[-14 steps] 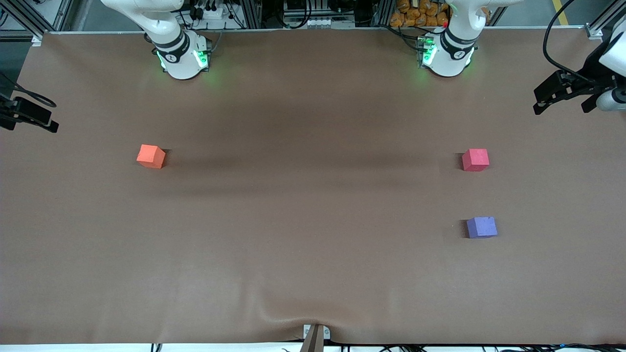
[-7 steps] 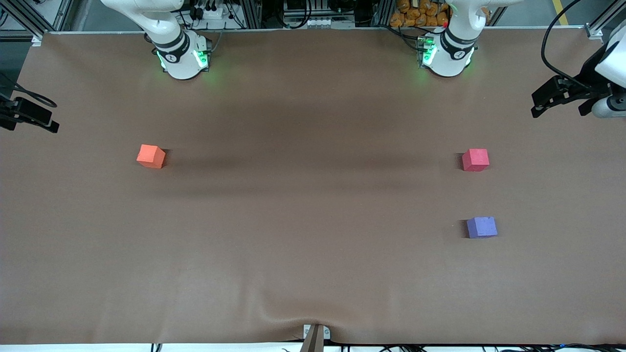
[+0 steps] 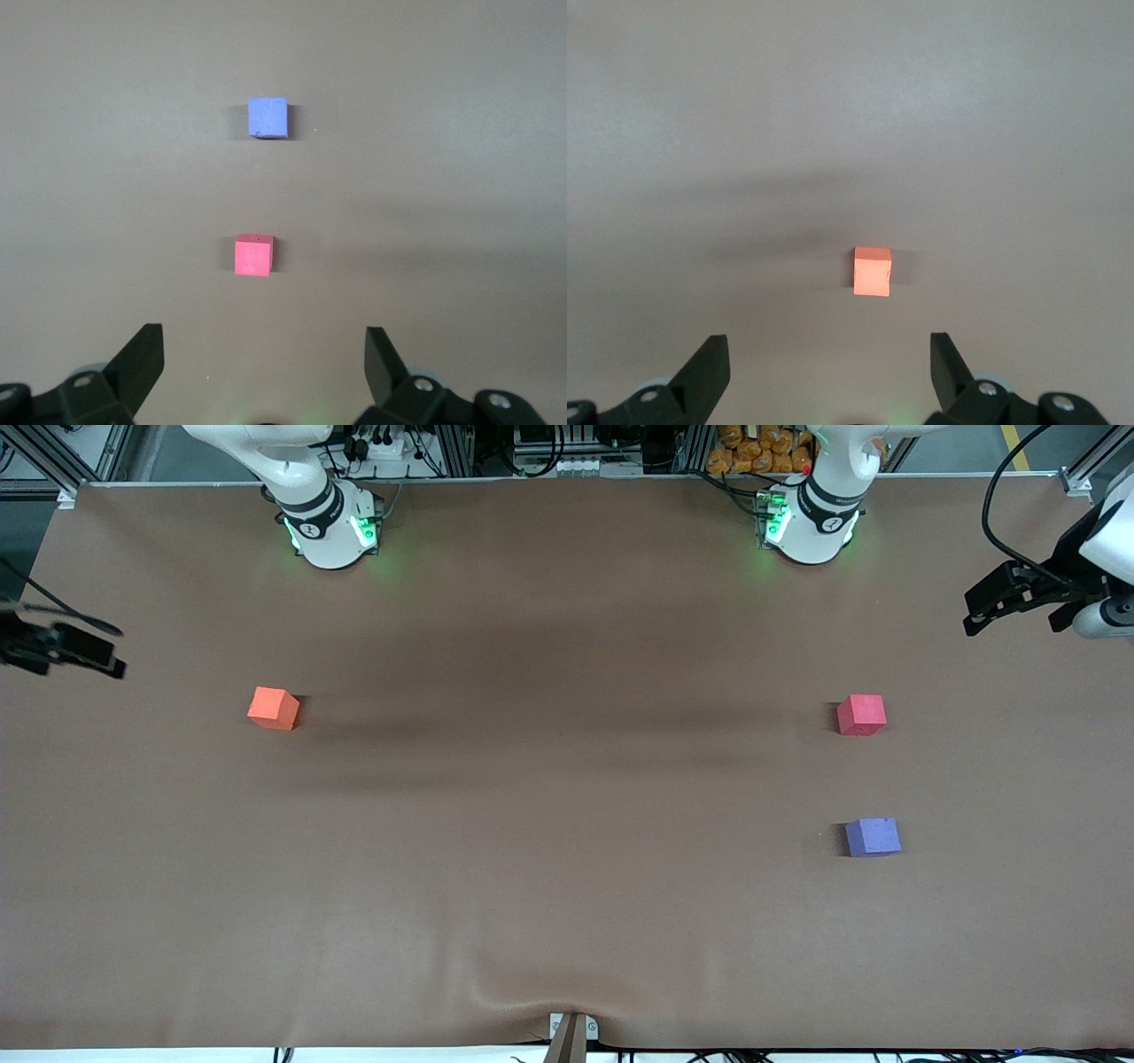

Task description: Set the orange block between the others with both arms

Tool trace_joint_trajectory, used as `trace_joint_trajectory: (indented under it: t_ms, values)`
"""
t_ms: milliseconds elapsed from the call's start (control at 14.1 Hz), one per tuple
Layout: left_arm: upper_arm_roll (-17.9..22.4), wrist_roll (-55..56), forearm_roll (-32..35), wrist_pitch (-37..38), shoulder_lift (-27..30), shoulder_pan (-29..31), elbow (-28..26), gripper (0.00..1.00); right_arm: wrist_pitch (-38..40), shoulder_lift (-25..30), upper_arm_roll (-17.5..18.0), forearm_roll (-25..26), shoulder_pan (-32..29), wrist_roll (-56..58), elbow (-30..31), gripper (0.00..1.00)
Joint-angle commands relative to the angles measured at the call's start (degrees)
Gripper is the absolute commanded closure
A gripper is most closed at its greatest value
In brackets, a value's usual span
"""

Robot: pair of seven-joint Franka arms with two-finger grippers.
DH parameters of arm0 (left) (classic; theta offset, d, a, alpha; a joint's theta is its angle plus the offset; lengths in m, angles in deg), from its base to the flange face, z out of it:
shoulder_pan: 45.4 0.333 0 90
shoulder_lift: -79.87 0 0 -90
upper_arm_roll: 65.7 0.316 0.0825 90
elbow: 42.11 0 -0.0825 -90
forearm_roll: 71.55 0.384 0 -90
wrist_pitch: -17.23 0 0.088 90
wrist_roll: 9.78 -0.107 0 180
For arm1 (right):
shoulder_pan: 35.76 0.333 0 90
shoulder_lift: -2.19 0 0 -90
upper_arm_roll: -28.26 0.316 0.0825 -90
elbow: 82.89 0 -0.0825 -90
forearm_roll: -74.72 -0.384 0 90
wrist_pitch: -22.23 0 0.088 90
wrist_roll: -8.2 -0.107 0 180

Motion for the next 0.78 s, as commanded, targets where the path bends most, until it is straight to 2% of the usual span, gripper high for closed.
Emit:
trace_joint_trajectory:
  t_ms: [0,213,498,711]
  values:
    - [0.0,-1.4,-0.1,1.2,0.2,0.5,1.1,0.0,-0.1,-6.2,-0.4,-0.1,0.4,-0.7,-1.3,0.0]
    - [0.1,-1.3,-0.1,1.2,0.3,0.4,0.9,0.0,1.0,-14.0,-0.6,0.0,-1.5,-0.3,-0.9,0.0]
    - [0.2,-1.4,-0.1,3.0,0.6,0.5,1.1,0.0,-1.0,-18.7,-0.6,0.1,-0.7,-0.3,2.3,0.0]
    - [0.2,-1.3,-0.1,2.9,0.6,0.5,1.2,0.0,-5.9,-20.6,-0.6,0.1,-0.4,-0.2,7.9,0.0]
